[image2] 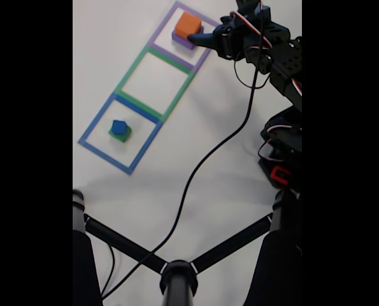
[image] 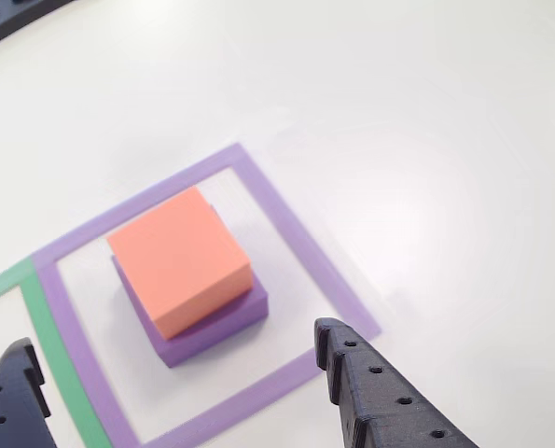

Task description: Tower of hanoi

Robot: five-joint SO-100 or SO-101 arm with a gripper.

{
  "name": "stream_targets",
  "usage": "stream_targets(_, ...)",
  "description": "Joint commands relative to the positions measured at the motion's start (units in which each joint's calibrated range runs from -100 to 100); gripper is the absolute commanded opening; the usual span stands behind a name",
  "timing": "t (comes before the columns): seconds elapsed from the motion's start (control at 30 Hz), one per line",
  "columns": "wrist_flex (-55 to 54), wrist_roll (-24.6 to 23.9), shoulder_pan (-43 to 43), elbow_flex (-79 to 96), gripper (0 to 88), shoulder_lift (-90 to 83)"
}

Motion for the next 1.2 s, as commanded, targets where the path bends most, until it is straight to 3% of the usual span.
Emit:
stream_targets(0.0,-8.3,1.2,1.3,3.6,41.3,-0.6)
stream_targets(0.57,-41.4,1.2,2.0,5.6,44.9,26.2)
stream_targets(1.17,-53.8,1.2,0.1,-7.7,45.8,48.4)
